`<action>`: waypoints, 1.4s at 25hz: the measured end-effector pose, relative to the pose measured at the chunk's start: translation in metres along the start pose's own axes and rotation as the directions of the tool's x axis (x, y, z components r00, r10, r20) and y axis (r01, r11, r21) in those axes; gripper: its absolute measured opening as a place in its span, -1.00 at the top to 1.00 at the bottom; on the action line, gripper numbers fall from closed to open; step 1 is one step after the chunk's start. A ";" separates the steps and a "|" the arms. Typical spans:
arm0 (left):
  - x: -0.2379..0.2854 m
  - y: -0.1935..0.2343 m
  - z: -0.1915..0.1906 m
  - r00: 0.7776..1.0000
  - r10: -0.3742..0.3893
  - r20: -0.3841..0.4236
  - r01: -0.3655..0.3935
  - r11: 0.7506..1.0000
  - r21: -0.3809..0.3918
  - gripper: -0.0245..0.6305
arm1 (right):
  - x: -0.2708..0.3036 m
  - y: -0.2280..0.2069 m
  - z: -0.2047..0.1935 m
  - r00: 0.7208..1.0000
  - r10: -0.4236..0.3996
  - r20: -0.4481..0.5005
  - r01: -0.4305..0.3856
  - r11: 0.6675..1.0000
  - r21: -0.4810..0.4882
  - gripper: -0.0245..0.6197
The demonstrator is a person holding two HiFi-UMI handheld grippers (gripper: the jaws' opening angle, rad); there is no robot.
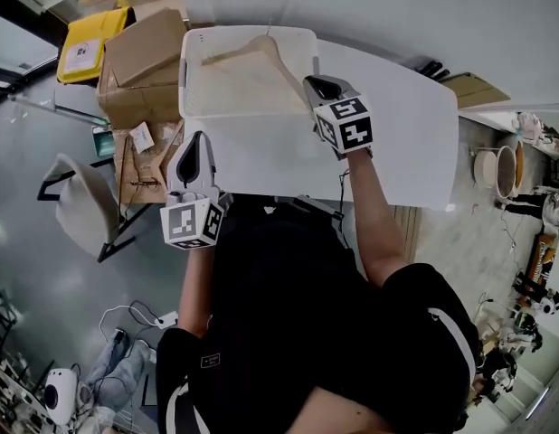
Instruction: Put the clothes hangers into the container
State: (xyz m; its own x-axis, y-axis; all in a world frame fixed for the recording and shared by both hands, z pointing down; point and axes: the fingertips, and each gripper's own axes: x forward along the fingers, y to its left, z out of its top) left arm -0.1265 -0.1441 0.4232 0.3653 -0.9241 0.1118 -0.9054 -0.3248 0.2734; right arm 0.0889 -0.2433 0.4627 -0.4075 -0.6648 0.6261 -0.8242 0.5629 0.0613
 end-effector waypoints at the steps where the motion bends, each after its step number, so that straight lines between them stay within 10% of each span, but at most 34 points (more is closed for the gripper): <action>1: 0.000 -0.003 0.002 1.000 -0.004 0.006 0.004 1.000 0.005 0.91 | -0.006 0.001 0.002 1.000 -0.001 0.028 0.001 1.000 0.007 0.87; 14: -0.002 -0.039 -0.004 0.999 -0.036 0.017 0.035 0.999 0.027 0.91 | -0.066 0.047 -0.015 0.940 -0.007 0.341 -0.053 0.985 0.166 0.87; 35: -0.003 -0.052 -0.009 0.999 -0.039 -0.002 0.039 0.998 0.045 0.91 | -0.073 0.066 -0.031 0.940 0.043 0.337 -0.096 0.985 0.143 0.88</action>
State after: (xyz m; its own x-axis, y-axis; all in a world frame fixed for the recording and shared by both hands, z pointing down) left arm -0.0785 -0.1227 0.4176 0.4011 -0.9103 0.1025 -0.8991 -0.3698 0.2340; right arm 0.0768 -0.1423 0.4450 -0.5512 -0.7667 0.3290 -0.8289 0.5482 -0.1111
